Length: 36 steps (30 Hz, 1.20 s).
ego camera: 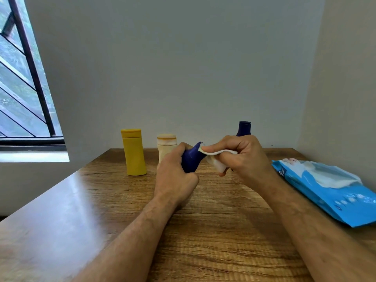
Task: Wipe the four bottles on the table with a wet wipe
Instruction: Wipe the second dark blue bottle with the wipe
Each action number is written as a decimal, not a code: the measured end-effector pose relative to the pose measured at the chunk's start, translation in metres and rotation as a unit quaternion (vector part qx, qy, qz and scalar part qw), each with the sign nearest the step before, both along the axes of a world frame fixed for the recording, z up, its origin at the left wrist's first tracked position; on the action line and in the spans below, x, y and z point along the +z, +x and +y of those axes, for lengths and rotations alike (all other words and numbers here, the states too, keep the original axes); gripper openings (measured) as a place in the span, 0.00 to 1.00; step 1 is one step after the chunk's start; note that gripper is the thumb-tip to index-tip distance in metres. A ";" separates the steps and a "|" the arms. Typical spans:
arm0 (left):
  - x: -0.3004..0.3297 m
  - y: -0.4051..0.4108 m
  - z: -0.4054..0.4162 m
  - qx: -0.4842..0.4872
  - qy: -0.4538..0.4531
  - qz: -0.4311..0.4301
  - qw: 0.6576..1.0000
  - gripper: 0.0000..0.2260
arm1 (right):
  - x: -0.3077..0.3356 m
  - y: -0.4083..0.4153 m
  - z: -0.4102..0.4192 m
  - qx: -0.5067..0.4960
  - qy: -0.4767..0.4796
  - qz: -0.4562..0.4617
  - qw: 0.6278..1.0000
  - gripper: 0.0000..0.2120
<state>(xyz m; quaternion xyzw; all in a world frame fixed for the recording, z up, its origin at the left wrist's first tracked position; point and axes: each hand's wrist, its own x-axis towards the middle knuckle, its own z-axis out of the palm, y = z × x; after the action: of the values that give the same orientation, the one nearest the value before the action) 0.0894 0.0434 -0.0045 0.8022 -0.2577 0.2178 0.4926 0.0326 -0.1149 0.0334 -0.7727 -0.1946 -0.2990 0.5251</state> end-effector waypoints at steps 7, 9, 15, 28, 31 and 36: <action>0.002 -0.001 -0.002 0.004 -0.016 0.010 1.000 0.24 | 0.001 -0.003 0.005 0.003 0.069 -0.026 0.997 0.18; 0.003 -0.002 -0.002 0.002 -0.015 0.008 1.000 0.24 | 0.001 -0.003 0.005 -0.004 0.065 -0.015 0.998 0.19; 0.001 0.000 -0.001 0.002 -0.027 0.020 0.999 0.23 | -0.001 -0.002 0.010 -0.039 0.028 0.019 0.999 0.17; 0.004 -0.005 -0.002 -0.030 -0.020 0.005 0.999 0.24 | -0.001 -0.001 0.009 -0.058 0.039 0.021 0.997 0.17; 0.005 -0.006 -0.002 -0.030 -0.052 0.025 0.998 0.24 | -0.002 0.000 0.009 -0.088 0.036 0.009 0.995 0.16; 0.004 -0.004 -0.001 -0.018 -0.015 -0.005 1.000 0.24 | -0.001 -0.002 0.009 -0.071 0.054 -0.015 0.996 0.13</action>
<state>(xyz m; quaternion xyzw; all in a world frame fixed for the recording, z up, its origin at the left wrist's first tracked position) 0.0851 0.0422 -0.0007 0.7890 -0.2716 0.2162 0.5069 0.0306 -0.1059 0.0327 -0.7505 -0.1307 -0.3573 0.5403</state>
